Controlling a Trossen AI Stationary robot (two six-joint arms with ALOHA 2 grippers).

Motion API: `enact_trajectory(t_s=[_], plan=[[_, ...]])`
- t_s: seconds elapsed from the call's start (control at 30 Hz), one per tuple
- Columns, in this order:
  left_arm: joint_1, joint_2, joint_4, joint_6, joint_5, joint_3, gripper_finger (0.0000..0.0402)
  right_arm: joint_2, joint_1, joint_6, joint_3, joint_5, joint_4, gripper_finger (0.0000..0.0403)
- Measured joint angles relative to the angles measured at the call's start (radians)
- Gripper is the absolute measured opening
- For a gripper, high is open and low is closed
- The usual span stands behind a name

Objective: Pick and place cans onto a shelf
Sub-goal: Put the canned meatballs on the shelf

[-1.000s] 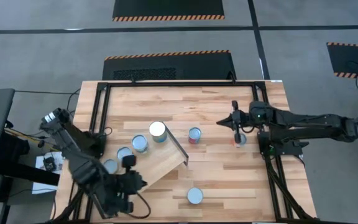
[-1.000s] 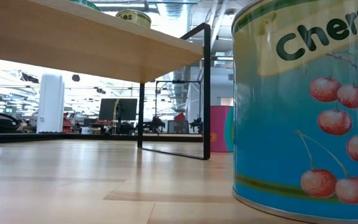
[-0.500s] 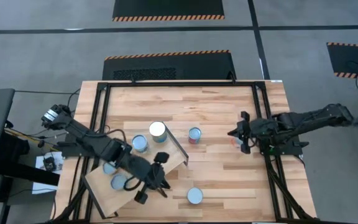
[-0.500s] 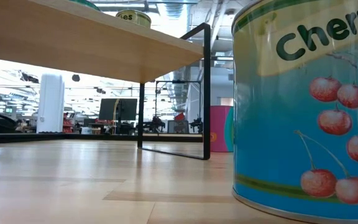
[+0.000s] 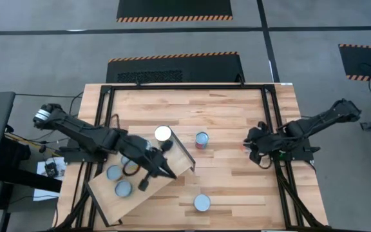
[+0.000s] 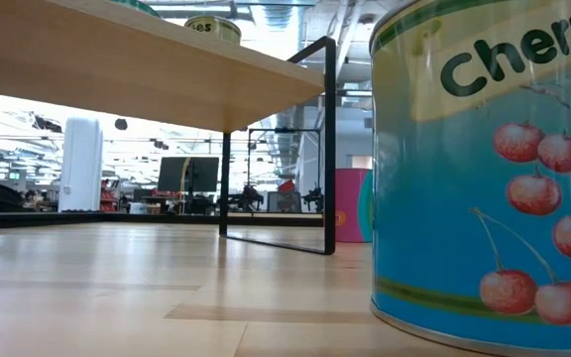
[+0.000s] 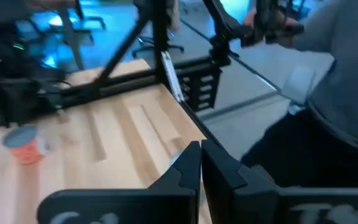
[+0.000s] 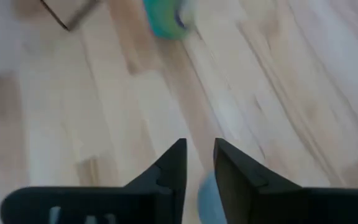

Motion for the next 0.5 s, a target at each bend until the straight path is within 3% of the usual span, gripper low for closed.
enact_trajectory(t_s=[0.3,0.5], plan=[[0.106,-0.264,0.096,-0.014,-0.001,-0.223,0.0,0.198,-0.004,0.228,0.022,-0.038,-0.118,0.0175],[0.14,-0.44,0.02,0.015,-0.045,-0.286,0.0,0.339,-0.038,0.286,0.022,-0.063,-0.118,0.0191]])
